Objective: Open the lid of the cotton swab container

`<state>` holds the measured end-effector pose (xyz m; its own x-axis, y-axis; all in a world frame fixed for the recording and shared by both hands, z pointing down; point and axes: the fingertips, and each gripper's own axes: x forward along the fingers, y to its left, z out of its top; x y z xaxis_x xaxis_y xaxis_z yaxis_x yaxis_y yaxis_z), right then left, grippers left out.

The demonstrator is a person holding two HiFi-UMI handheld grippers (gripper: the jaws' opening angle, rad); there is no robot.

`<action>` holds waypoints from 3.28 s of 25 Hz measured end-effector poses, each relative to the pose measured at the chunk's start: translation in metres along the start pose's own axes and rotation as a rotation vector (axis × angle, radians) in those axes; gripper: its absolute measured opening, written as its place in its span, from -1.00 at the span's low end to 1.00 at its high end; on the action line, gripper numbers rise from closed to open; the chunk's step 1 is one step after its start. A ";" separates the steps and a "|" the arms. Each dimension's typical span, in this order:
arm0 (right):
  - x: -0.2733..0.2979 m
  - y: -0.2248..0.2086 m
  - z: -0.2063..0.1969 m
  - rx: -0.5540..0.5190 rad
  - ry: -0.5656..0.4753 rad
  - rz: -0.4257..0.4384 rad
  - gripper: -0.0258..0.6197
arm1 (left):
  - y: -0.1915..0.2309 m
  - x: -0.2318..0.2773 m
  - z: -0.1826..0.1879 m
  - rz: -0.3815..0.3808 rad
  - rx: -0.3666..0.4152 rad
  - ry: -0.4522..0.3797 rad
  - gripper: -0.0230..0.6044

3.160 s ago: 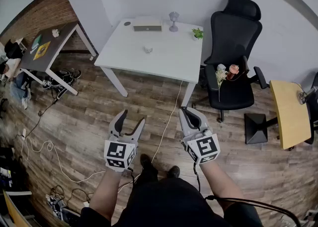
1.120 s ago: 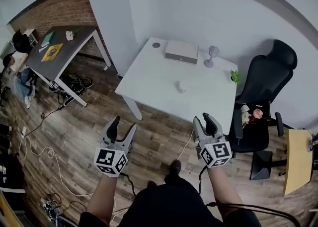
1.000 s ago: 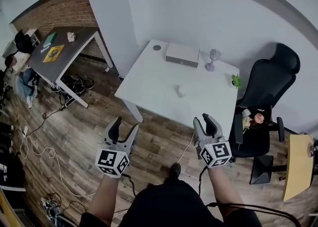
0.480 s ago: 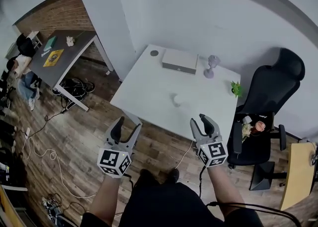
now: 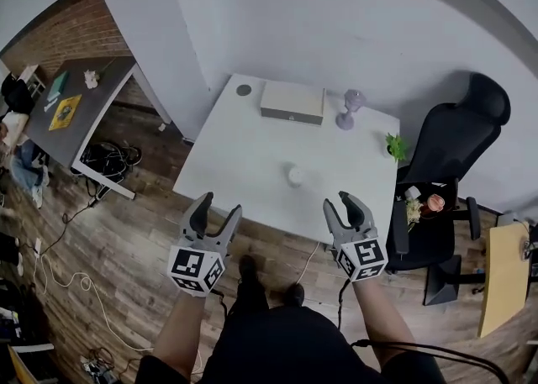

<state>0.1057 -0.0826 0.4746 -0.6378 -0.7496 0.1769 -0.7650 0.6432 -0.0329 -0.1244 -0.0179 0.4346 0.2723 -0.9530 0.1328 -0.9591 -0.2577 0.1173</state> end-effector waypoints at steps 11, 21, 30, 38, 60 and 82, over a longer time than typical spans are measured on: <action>0.079 -0.012 0.018 -0.067 0.036 -0.128 -0.42 | 0.090 0.081 -0.004 -0.193 -0.025 0.042 -0.03; 0.108 -0.020 -0.049 -0.079 0.222 -0.036 -0.39 | 0.108 0.123 -0.034 -0.271 -0.048 0.109 -0.03; 0.136 -0.008 -0.117 -0.243 0.379 0.263 -0.14 | 0.098 0.151 -0.035 -0.228 -0.020 0.143 -0.03; 0.154 -0.018 -0.163 -0.278 0.419 0.412 0.00 | 0.077 0.162 -0.061 -0.184 -0.018 0.218 -0.03; 0.192 -0.002 -0.218 -0.412 0.531 0.641 -0.12 | 0.078 0.152 -0.090 -0.076 -0.083 0.258 -0.03; 0.171 0.027 -0.117 -0.309 0.422 0.604 -0.15 | 0.035 0.145 -0.046 -0.317 0.029 0.231 -0.03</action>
<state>-0.0131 -0.1752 0.6190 -0.7994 -0.1756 0.5746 -0.1998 0.9796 0.0214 -0.1152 -0.1581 0.5031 0.5624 -0.7654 0.3129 -0.8255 -0.5410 0.1607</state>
